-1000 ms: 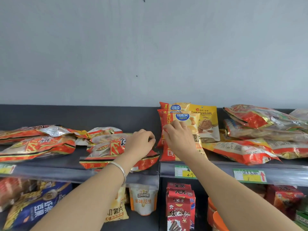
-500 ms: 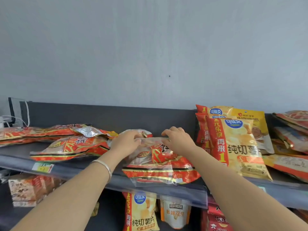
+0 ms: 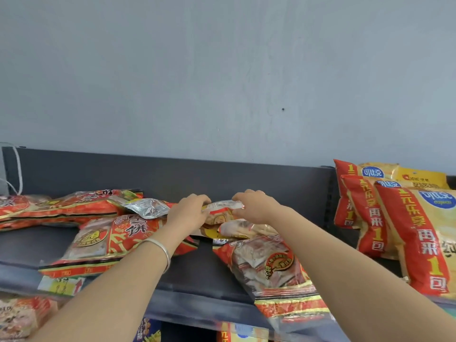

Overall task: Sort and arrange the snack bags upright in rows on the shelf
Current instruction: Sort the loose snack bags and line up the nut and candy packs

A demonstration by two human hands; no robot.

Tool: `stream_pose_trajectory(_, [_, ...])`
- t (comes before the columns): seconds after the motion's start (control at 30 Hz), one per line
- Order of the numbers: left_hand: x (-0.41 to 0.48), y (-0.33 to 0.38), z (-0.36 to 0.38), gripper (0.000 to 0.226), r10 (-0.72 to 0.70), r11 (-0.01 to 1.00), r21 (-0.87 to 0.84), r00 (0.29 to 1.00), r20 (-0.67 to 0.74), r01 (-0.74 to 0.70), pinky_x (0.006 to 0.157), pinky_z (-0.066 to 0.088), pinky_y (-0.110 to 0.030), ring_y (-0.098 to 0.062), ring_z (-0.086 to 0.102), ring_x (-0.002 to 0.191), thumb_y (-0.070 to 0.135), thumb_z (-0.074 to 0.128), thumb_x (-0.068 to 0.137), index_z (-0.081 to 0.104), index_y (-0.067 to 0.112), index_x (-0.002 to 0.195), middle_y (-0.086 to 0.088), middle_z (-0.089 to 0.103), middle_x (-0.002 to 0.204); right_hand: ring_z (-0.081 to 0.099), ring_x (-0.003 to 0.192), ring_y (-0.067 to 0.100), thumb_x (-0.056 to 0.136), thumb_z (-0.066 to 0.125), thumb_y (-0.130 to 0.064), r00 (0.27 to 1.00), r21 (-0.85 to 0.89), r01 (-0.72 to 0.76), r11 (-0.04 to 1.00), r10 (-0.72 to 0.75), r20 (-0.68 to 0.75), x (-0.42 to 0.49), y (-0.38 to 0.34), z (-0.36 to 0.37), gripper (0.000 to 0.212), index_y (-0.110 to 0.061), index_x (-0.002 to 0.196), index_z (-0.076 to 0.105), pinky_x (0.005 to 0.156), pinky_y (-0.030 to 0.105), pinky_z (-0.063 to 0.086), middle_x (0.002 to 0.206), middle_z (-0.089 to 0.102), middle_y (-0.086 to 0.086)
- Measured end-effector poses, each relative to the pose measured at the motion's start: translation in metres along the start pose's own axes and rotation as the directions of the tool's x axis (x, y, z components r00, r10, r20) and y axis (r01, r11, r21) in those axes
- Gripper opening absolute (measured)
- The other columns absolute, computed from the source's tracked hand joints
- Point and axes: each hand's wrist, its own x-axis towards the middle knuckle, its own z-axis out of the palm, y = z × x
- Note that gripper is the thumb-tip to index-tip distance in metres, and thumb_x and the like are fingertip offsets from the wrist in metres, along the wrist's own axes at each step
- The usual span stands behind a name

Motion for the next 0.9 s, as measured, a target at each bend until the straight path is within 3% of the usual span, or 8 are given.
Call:
stream_pose_trajectory(0.2, [0.031,-0.005,0.023,0.052,0.044,0.998,0.048,0.996,0.084,-0.048,0.1,0.044,-0.039,-0.024,0.044,0.129,0.019,0.053,0.093,0.037,0.02,0.143,-0.003,0.045,0.144,0.049,0.12,0.029,0.095,0.047,-0.033,0.995,-0.052,-0.012,0.999,0.017,0.096,0.04,-0.01,0.005,0.044,-0.019,0.137,0.045,0.098,0.045,0.045,0.136,0.048,0.007])
stream_pose_trajectory(0.33, [0.044,-0.008,0.034,0.044,-0.009,0.987,0.159,0.985,0.17,-0.018,0.089,0.05,-0.038,-0.025,0.054,0.115,0.026,0.055,0.09,0.046,0.021,0.133,-0.005,0.056,0.13,0.053,0.117,0.026,0.095,0.051,-0.033,0.99,-0.083,-0.006,0.997,0.018,0.141,0.062,-0.003,0.014,0.044,-0.014,0.134,0.048,0.098,0.042,0.046,0.133,0.054,0.006])
stream_pose_trajectory(0.43, [0.052,-0.015,0.039,0.043,-0.061,0.968,0.251,0.971,0.233,0.0,0.084,0.051,-0.038,-0.027,0.056,0.112,0.016,0.056,0.087,0.048,0.022,0.129,-0.006,0.057,0.125,0.051,0.122,0.026,0.095,0.052,-0.033,0.982,-0.045,-0.008,0.999,0.016,0.19,0.073,0.004,0.019,0.048,-0.012,0.137,0.046,0.102,0.039,0.043,0.137,0.052,0.007])
stream_pose_trajectory(0.6, [0.061,-0.016,0.042,0.036,-0.057,0.939,0.344,0.977,0.204,-0.017,0.071,0.044,-0.035,-0.03,0.057,0.109,0.006,0.052,0.086,0.053,0.021,0.119,-0.007,0.057,0.119,0.052,0.119,0.026,0.093,0.056,-0.032,0.979,-0.018,0.01,1.0,-0.006,0.202,0.082,0.009,0.026,0.048,-0.012,0.135,0.048,0.101,0.038,0.044,0.134,0.054,0.007])
stream_pose_trajectory(0.7, [0.066,-0.01,0.034,0.026,-0.019,0.925,0.379,0.991,0.133,-0.033,0.074,0.042,-0.035,-0.031,0.058,0.107,0.006,0.048,0.088,0.056,0.018,0.109,-0.008,0.059,0.114,0.058,0.104,0.024,0.087,0.063,-0.033,0.984,-0.039,-0.009,0.999,0.016,0.18,0.084,0.012,0.029,0.044,-0.016,0.125,0.052,0.089,0.037,0.05,0.12,0.06,0.006])
stream_pose_trajectory(0.8, [0.068,-0.001,0.021,0.02,0.065,0.921,0.388,0.997,-0.046,-0.042,0.068,0.036,-0.034,-0.028,0.058,0.087,0.001,0.044,0.086,0.051,0.019,0.083,-0.003,0.06,0.095,0.059,0.1,0.025,0.079,0.068,-0.044,0.996,-0.13,-0.06,0.99,0.068,0.059,0.083,0.018,0.031,0.06,-0.022,0.128,0.042,0.075,0.037,0.048,0.116,0.059,0.002])
stream_pose_trajectory(0.87, [0.07,0.007,0.014,0.02,0.126,0.923,0.38,0.977,-0.174,-0.051,0.076,0.036,-0.039,-0.023,0.053,0.082,0.007,0.047,0.09,0.051,0.021,0.076,0.003,0.058,0.082,0.057,0.107,0.029,0.076,0.069,-0.052,0.995,-0.177,-0.072,0.982,0.058,-0.084,0.084,0.021,0.032,0.075,-0.026,0.136,0.031,0.079,0.041,0.045,0.122,0.056,0.003])
stream_pose_trajectory(0.9, [0.071,0.011,0.011,0.017,0.162,0.925,0.375,0.96,-0.228,-0.067,0.088,0.035,-0.044,-0.023,0.055,0.09,0.012,0.05,0.091,0.058,0.023,0.081,0.003,0.059,0.081,0.055,0.113,0.031,0.076,0.069,-0.053,0.988,-0.197,-0.077,0.977,0.048,-0.148,0.085,0.022,0.032,0.08,-0.028,0.139,0.027,0.086,0.045,0.045,0.127,0.053,0.004])
